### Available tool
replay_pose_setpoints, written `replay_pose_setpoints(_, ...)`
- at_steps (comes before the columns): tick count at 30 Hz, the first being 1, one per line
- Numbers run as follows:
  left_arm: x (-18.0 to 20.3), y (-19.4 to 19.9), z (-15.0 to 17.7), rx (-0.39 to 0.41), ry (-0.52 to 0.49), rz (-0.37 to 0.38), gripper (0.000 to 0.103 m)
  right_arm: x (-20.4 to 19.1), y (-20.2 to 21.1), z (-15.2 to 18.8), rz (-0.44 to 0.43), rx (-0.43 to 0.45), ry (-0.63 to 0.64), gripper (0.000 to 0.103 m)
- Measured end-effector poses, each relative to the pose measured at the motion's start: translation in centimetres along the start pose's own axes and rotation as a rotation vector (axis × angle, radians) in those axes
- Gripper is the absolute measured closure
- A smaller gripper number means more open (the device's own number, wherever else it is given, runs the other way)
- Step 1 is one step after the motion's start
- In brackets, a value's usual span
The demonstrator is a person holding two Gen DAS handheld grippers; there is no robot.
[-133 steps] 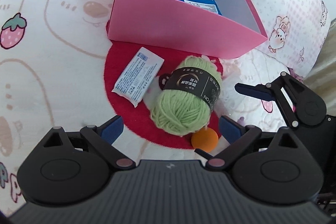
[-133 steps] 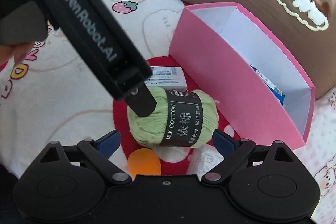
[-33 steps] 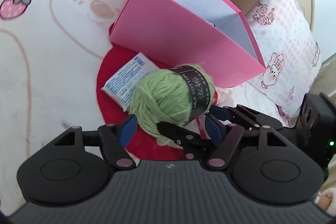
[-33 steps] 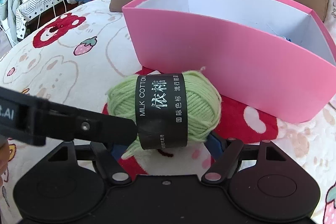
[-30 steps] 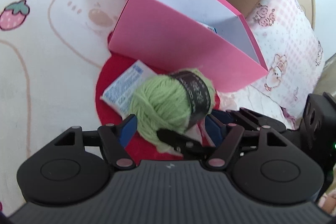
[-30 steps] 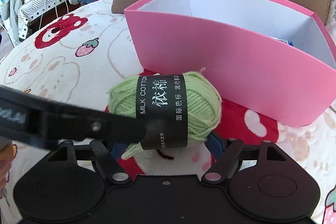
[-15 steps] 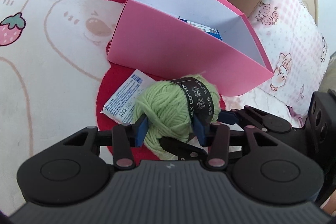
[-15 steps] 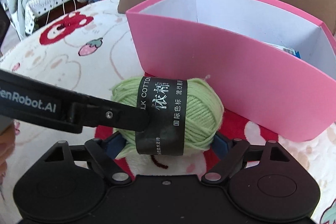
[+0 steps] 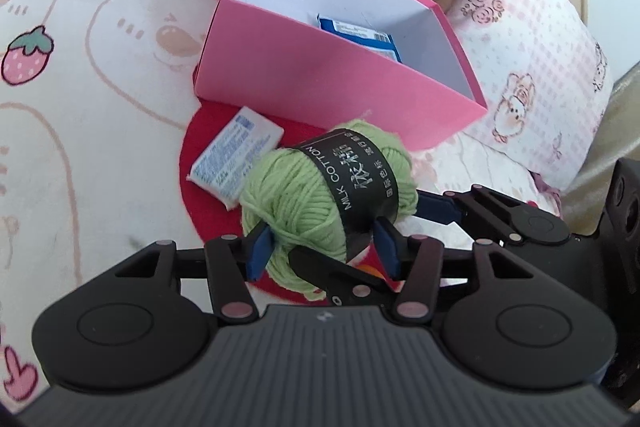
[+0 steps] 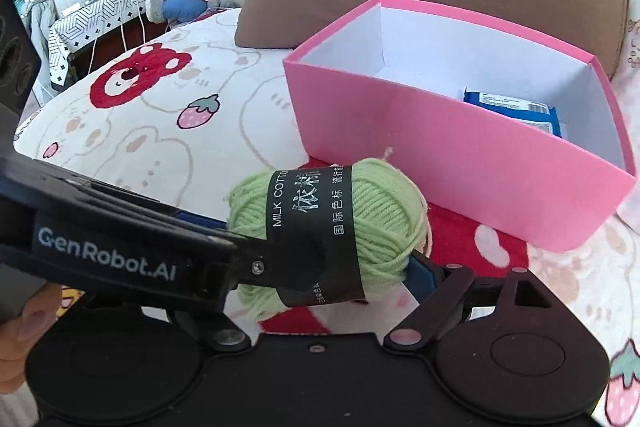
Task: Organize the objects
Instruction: 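Lift the green yarn ball with the right tool over the pink box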
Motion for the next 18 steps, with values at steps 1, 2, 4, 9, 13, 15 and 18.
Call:
replay_pose_setpoints(1,0.1,0.2,0.1,-0.012,0.001,0.004,0.051,-0.3,0.3,0.1,0.003,-0.004,-0.004,0.014)
replay_pose_setpoints(2,0.2,0.5,0.3,-0.022,0.003,0.007,0.051,-0.5,0.5,0.2,0.004,-0.008,-0.009,0.014)
replay_pose_setpoints(4,0.4,0.9,0.5,-0.046,0.002,0.008,0.051,-1.2,1.0,0.4,0.009,-0.027,-0.019,0.013)
replay_pose_setpoints(9,1.2,2.4,1.2,-0.081,-0.009,0.016,0.05,-2.4,2.6,0.8,0.022,-0.048,-0.051,0.013)
replay_pose_setpoints(13,1.7,3.8,1.5,-0.104,-0.013,0.03,0.05,-3.0,4.1,0.8,0.023,-0.055,-0.088,0.013)
replay_pose_setpoints(15,2.1,4.4,1.6,-0.117,-0.02,0.032,0.05,-3.2,5.0,0.9,0.017,-0.058,-0.101,0.012)
replay_pose_setpoints(18,2.7,5.3,1.7,-0.134,-0.04,0.033,0.05,-3.5,6.2,1.0,0.01,-0.068,-0.117,0.012)
Point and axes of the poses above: each gripper's, at about its wrist camera, not at the fingertips, and y roughly against the way its jaws point, x to its right, z to its underside, the point moved 2 cm from there along -y, roughly the way its jaws point, and after that the axes turned 13 degrees about -x, right-handed, at the moved point
